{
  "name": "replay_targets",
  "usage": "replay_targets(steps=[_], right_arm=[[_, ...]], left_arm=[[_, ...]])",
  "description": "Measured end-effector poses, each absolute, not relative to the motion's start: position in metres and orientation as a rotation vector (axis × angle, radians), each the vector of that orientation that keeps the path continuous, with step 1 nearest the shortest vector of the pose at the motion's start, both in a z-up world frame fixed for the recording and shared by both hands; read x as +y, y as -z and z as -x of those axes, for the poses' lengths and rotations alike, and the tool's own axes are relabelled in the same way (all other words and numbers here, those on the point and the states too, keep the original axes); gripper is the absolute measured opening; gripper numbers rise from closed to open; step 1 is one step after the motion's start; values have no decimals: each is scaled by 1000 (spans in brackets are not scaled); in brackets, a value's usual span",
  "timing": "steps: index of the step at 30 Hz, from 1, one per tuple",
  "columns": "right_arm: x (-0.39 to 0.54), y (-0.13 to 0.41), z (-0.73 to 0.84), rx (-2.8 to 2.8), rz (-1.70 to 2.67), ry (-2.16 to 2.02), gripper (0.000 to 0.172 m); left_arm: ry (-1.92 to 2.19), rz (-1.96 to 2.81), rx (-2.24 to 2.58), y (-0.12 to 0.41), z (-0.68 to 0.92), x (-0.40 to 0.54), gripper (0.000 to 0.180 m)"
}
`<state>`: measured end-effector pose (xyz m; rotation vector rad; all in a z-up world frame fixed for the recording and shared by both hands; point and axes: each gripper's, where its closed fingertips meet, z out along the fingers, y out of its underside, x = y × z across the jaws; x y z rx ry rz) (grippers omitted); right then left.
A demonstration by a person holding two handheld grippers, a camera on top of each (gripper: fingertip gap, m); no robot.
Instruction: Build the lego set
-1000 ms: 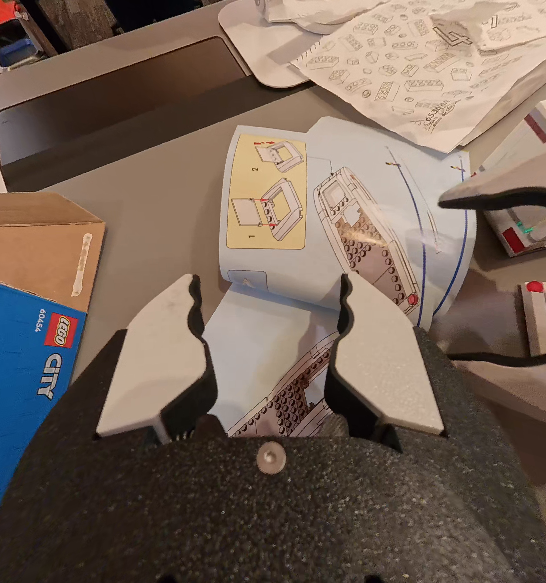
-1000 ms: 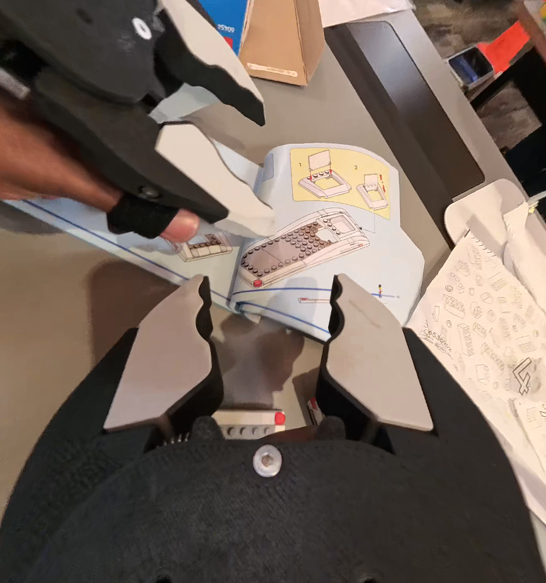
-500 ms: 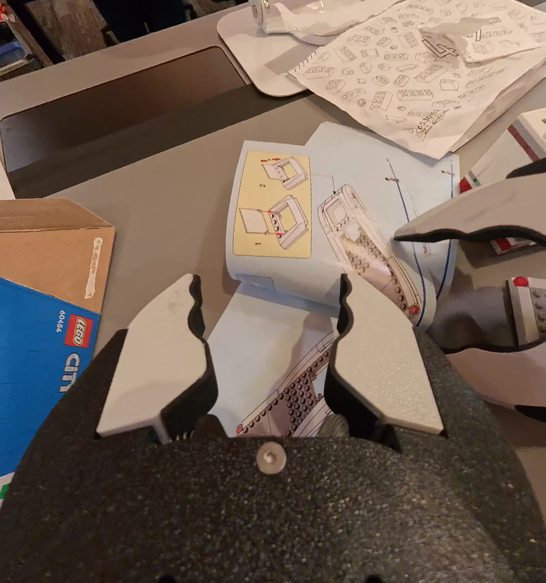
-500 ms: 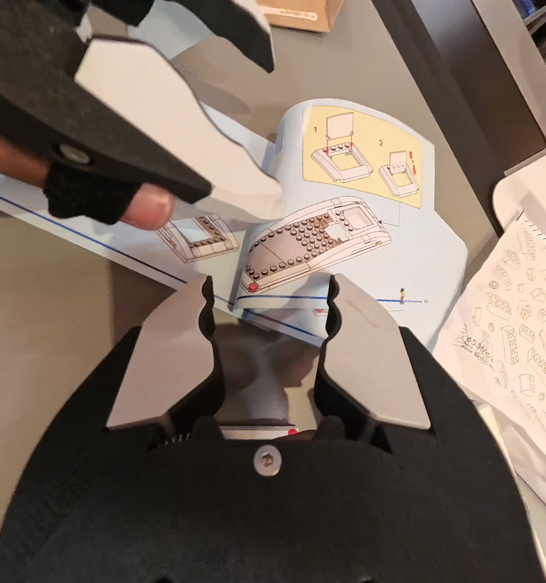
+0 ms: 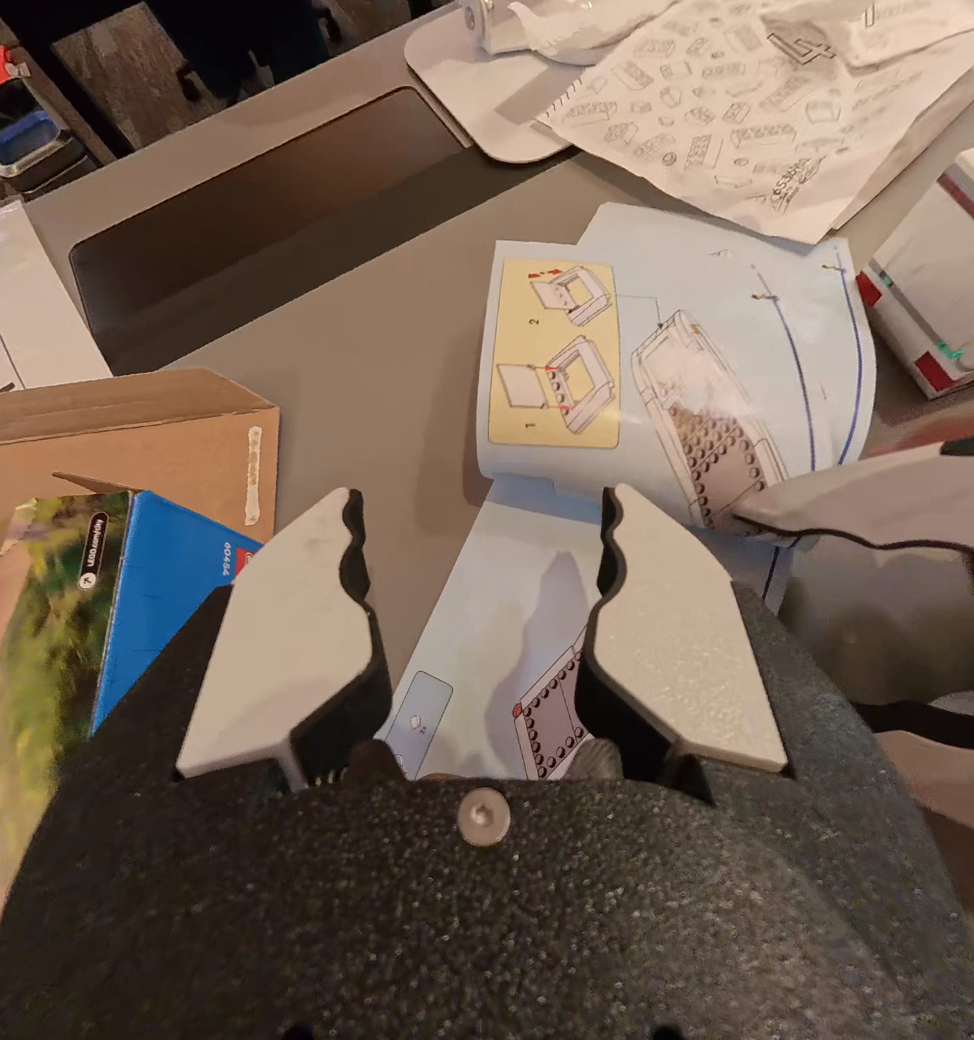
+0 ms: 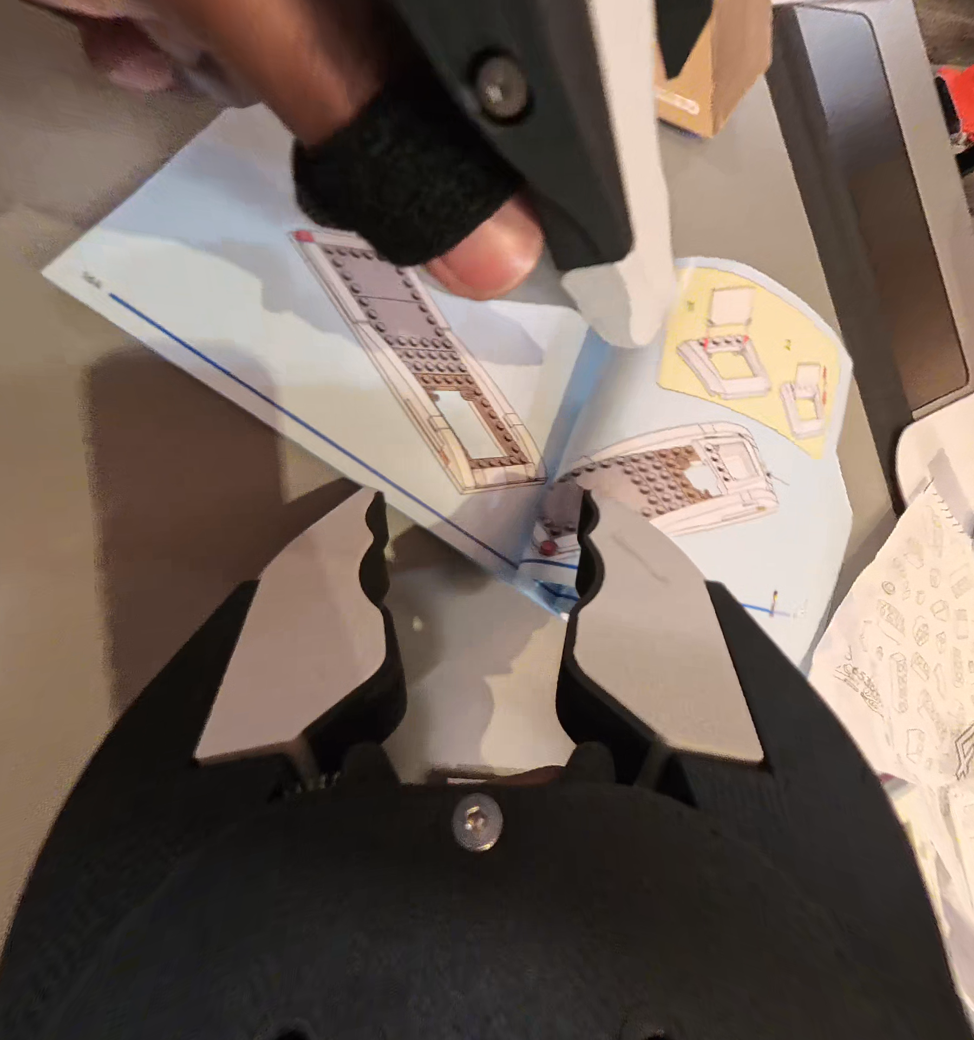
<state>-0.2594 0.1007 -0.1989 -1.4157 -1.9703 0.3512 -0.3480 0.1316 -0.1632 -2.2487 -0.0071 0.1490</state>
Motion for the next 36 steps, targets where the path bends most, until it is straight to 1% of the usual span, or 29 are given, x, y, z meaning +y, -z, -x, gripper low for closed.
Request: replay_targets(steps=[6,12,15,19,23,29,36], right_arm=[[85,189,240,-1964,1371,-377,65],[68,180,207,-1967,1303,-406,62],[62,178,197,-1980,1286,-430,62],[61,178,189,-1992,1282,-470,61],[67,179,183,-2000,1284,-480,61],[71,184,179,-2021,1282,-490,61],[77,187,180,-2014,1293,-474,61]], left_arm=[[-22,2148,54,151,324,144,82],[-45,2043,449,136,263,175,82],[0,2060,745,146,224,186,79],[51,2195,987,179,200,193,81],[-14,2323,1044,202,217,189,81],[-81,2354,1005,200,236,167,82],[-163,2368,836,194,253,140,80]])
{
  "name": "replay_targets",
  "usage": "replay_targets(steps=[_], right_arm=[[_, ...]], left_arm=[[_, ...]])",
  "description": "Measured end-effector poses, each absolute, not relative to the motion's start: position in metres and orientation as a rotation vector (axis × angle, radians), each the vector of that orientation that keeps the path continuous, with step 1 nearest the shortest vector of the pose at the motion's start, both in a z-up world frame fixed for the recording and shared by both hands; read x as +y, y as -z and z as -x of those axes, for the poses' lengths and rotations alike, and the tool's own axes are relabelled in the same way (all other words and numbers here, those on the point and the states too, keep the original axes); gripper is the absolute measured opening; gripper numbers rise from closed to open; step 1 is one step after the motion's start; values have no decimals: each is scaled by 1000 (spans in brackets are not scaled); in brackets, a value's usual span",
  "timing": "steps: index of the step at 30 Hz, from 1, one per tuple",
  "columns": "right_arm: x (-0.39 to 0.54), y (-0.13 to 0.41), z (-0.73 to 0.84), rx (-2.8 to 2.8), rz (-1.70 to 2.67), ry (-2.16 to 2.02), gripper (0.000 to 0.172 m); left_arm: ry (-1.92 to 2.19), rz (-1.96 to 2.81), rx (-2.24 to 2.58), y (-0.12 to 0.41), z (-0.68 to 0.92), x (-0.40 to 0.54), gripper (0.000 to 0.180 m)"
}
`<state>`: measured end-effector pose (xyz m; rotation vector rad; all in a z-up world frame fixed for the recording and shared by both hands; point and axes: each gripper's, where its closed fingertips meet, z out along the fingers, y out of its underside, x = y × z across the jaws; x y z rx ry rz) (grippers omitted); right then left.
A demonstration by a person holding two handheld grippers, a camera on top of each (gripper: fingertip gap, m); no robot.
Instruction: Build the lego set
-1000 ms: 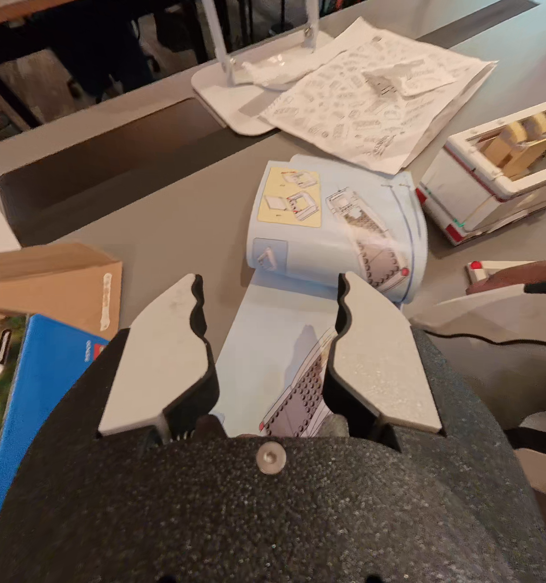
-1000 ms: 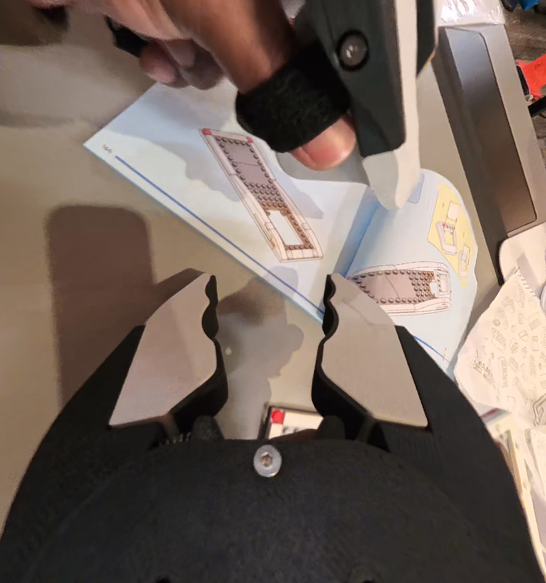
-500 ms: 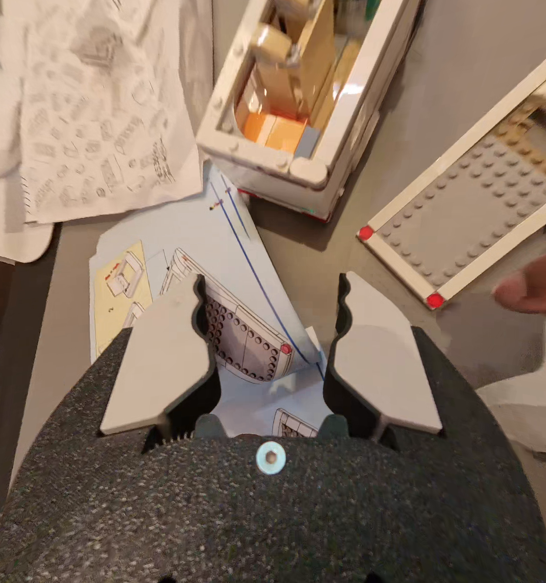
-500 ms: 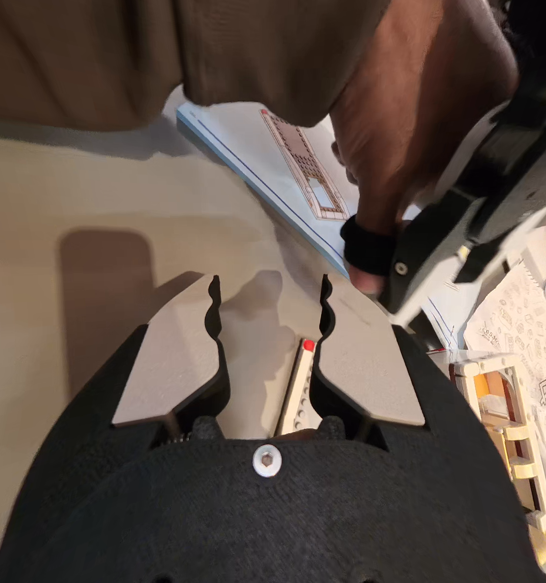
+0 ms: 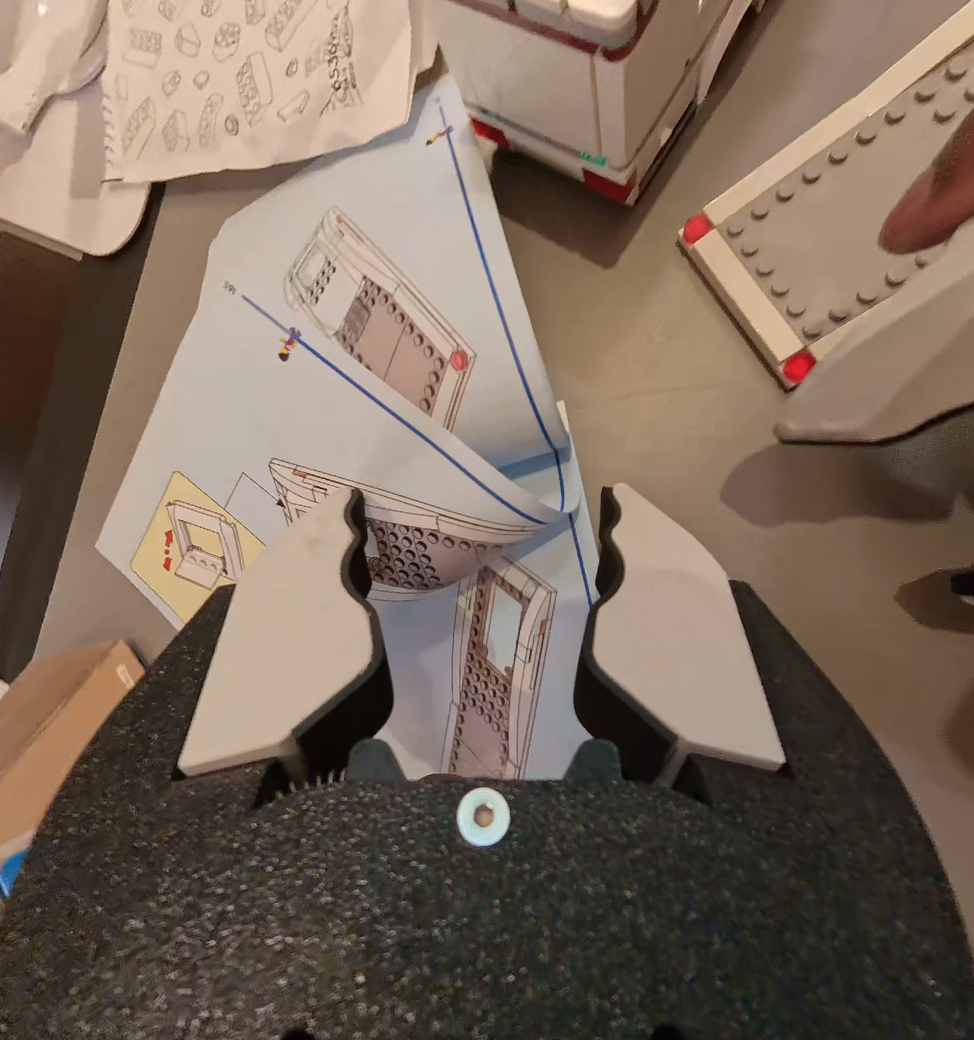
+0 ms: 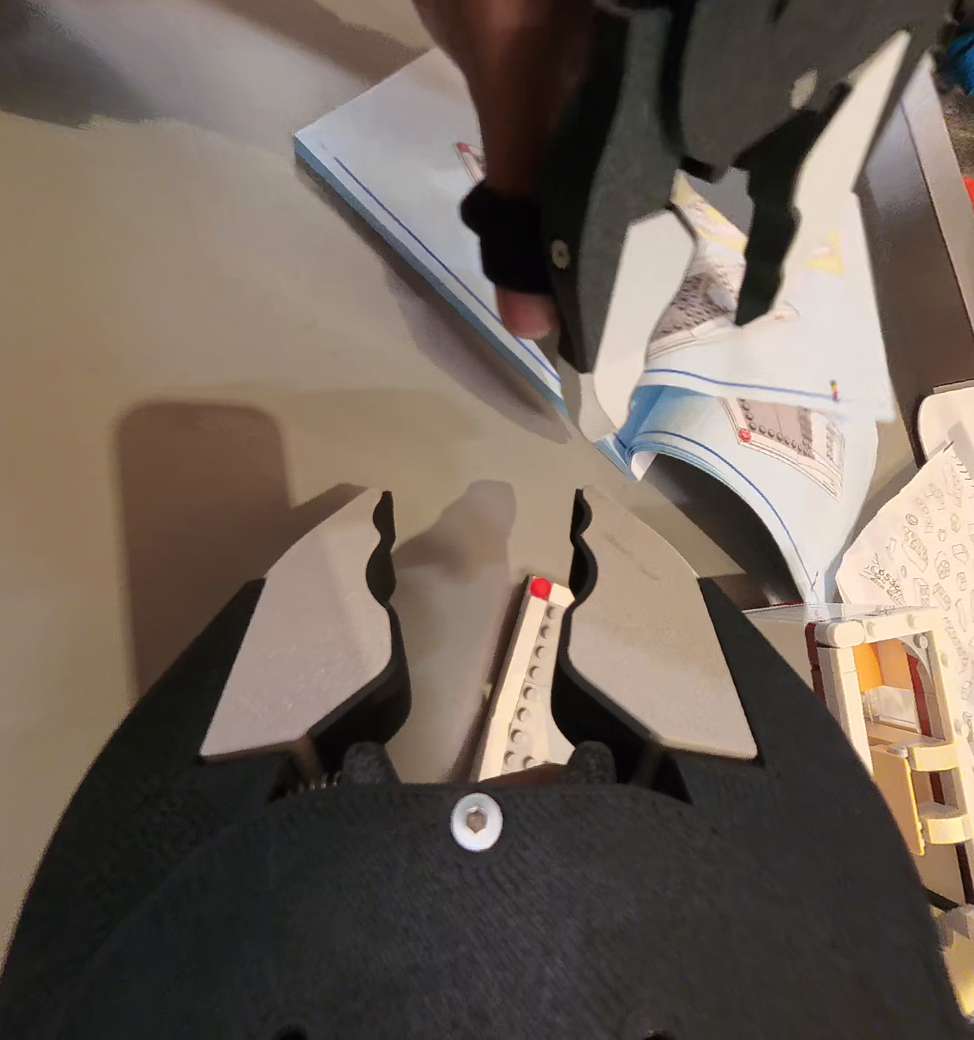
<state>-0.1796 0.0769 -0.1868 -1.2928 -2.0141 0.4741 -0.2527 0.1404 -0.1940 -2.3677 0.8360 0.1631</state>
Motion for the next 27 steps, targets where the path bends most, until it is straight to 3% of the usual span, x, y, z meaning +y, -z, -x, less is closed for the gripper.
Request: replay_targets(steps=[16,27], right_arm=[[79,183,171,-1968,1281,-448,57],[79,185,132,-1925,1334,-498,55]], left_arm=[[-446,2250,279,185,299,85,76],[258,2216,-141,182,272,65,80]])
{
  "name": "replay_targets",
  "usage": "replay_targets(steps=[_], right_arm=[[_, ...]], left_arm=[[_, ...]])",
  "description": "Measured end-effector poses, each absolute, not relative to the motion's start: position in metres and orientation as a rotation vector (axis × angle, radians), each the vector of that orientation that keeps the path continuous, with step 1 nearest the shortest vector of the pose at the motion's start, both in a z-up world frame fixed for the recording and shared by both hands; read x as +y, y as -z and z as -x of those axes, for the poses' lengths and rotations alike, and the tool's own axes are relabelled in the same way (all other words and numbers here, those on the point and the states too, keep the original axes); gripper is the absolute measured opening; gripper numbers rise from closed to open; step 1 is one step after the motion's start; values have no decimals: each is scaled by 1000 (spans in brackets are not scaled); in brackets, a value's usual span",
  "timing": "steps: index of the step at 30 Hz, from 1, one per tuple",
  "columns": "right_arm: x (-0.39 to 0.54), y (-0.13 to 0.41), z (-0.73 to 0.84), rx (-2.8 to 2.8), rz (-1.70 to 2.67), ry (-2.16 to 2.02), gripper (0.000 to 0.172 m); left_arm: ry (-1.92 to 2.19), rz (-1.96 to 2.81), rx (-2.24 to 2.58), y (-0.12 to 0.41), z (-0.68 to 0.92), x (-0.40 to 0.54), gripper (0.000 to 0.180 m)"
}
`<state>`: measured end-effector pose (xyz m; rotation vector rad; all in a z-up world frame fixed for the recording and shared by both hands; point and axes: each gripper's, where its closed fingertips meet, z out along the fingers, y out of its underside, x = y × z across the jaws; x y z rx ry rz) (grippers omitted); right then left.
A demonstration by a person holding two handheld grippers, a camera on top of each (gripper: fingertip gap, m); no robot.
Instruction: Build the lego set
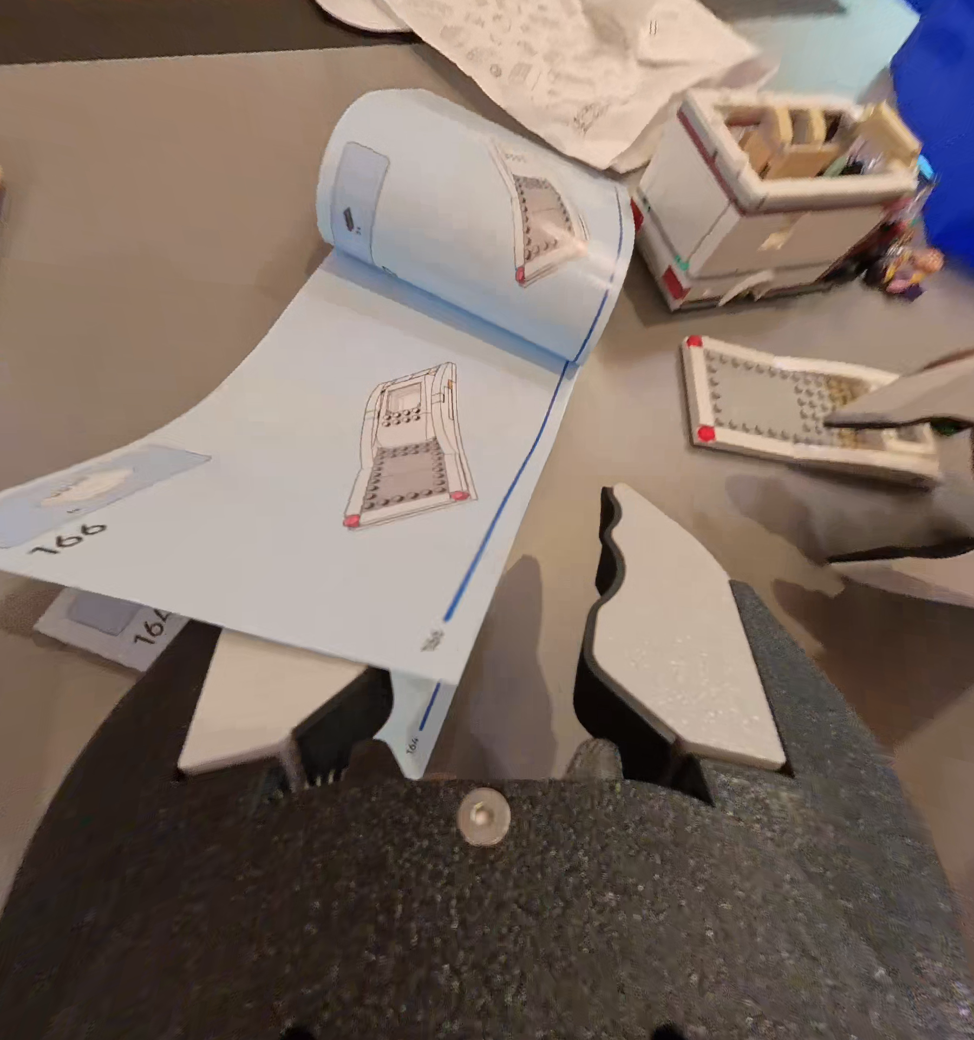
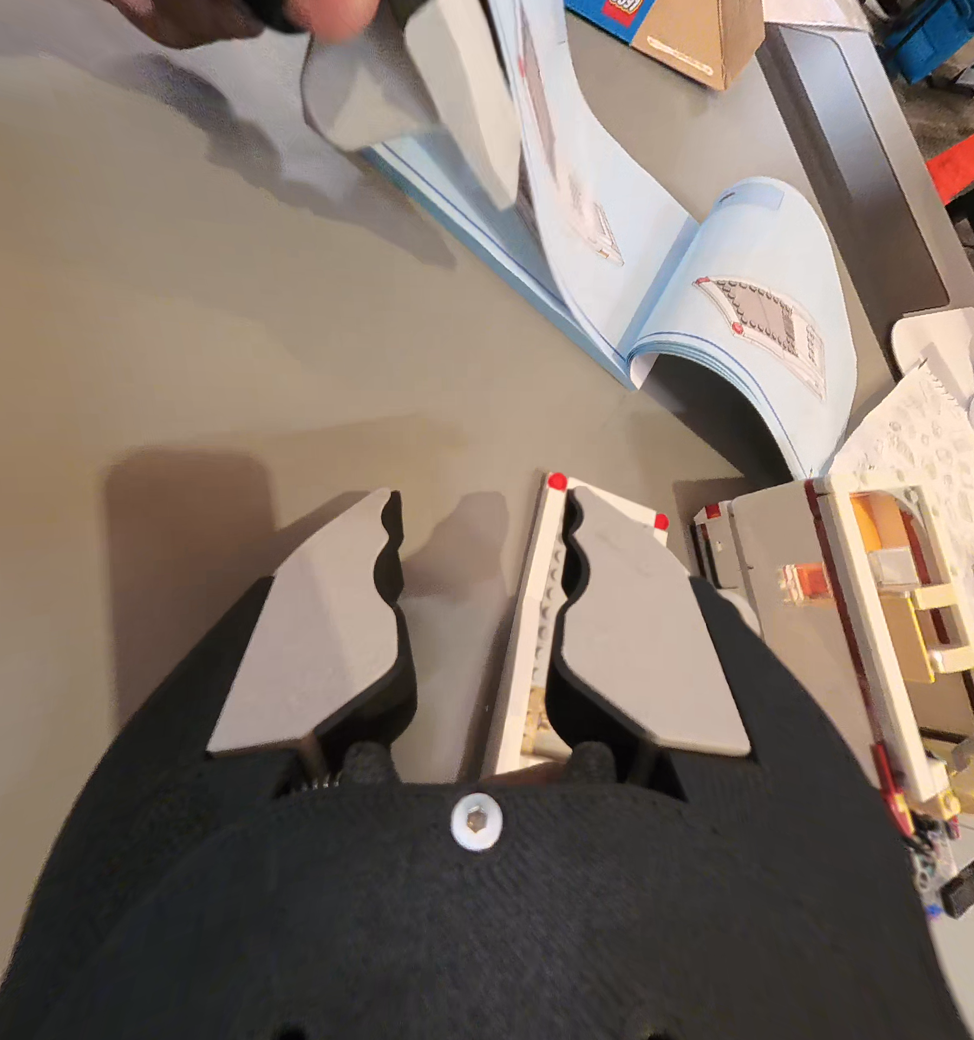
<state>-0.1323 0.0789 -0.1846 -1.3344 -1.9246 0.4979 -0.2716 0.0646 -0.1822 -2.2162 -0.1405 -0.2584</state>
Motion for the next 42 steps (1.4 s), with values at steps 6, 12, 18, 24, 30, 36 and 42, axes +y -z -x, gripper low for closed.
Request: replay_targets(steps=[6,12,18,24,30,36,42], right_arm=[[75,188,121,-1927,1321,-508,54],[71,192,114,-1943,1314,-519,53],[73,193,101,-1944,1309,-530,54],[100,199,68,-1889,1388,-499,57],[135,197,42,-1797,1507,-466,61],[147,204,24,-1801,1563,-445,64],[153,196,2,-1761,1587,-466,63]], left_arm=[[397,2108,-440,175,292,50,72],[456,2078,-524,178,301,35,62],[122,2192,-301,164,312,17,68],[-115,2126,15,128,291,29,71],[91,2102,360,149,208,79,71],[229,2013,522,162,150,135,71],[293,1890,548,153,129,156,69]])
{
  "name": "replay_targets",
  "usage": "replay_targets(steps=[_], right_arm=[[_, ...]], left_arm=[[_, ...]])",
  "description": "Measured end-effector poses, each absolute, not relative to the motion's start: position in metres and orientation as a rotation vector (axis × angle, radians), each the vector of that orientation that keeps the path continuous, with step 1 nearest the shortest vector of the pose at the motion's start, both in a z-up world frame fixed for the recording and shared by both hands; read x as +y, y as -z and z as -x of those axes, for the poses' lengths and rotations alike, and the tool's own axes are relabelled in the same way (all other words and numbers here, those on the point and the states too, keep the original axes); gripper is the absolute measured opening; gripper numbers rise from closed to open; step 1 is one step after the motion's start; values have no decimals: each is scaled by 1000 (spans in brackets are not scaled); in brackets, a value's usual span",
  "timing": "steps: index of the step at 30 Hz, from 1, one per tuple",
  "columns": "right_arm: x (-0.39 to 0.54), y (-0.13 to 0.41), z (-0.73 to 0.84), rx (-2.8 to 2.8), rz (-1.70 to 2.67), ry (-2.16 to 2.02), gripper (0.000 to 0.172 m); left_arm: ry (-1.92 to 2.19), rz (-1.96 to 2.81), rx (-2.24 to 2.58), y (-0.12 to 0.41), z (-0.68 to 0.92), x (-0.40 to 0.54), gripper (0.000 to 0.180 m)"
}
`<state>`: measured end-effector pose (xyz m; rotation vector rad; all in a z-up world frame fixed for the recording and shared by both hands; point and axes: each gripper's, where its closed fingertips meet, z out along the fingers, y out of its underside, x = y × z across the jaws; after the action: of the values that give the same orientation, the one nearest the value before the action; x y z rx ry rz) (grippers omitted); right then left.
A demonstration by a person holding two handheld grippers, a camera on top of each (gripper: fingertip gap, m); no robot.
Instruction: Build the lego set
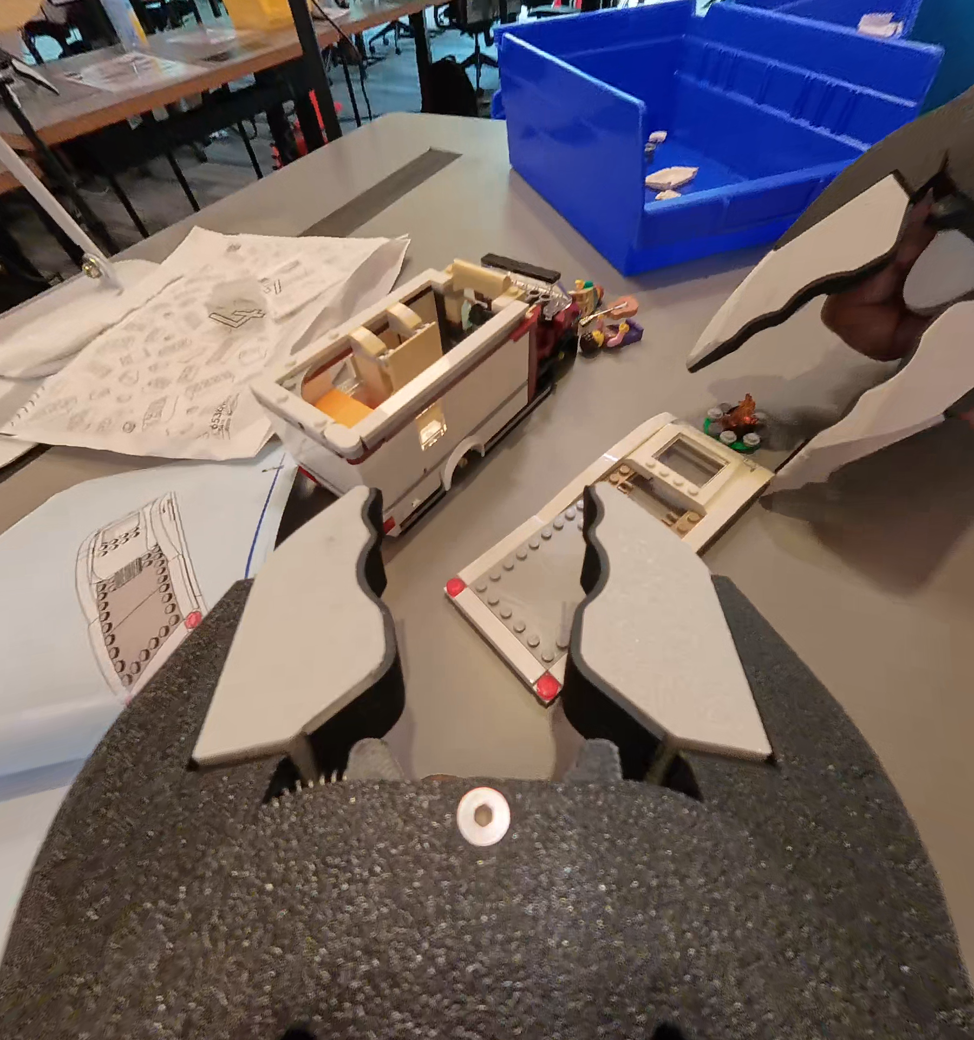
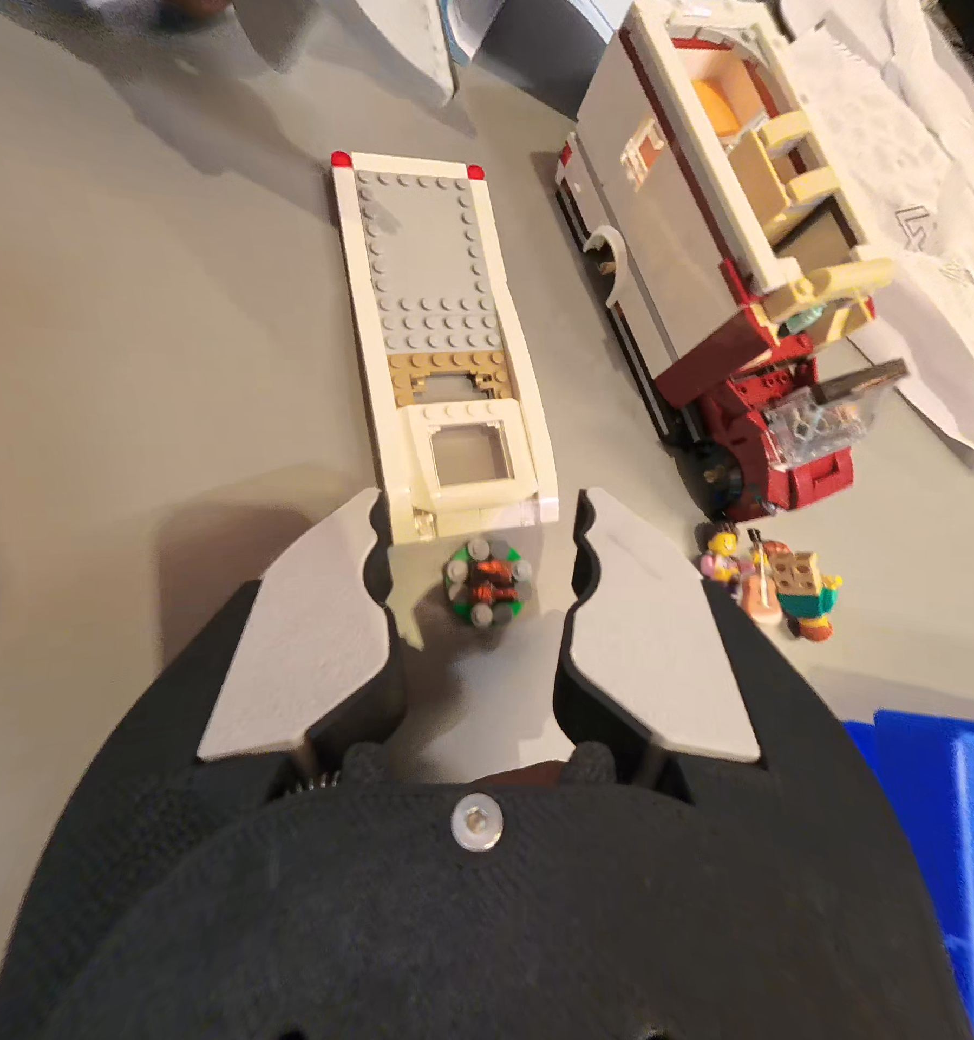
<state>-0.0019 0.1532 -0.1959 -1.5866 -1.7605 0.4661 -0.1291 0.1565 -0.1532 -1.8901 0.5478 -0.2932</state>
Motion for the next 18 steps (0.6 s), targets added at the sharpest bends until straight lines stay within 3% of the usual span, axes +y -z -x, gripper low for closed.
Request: replay_targets(steps=[6,11,18], right_arm=[[191,163,-66,-1783,1635,-347,54],[301,128,-161,-1895,1715,94,47],[402,187,-228,-2277,1933,383,59]], left_arm=[[345,1844,538,149,129,149,65],[359,1868,544,152,130,145,65],[306,1916,603,162,127,135,65]])
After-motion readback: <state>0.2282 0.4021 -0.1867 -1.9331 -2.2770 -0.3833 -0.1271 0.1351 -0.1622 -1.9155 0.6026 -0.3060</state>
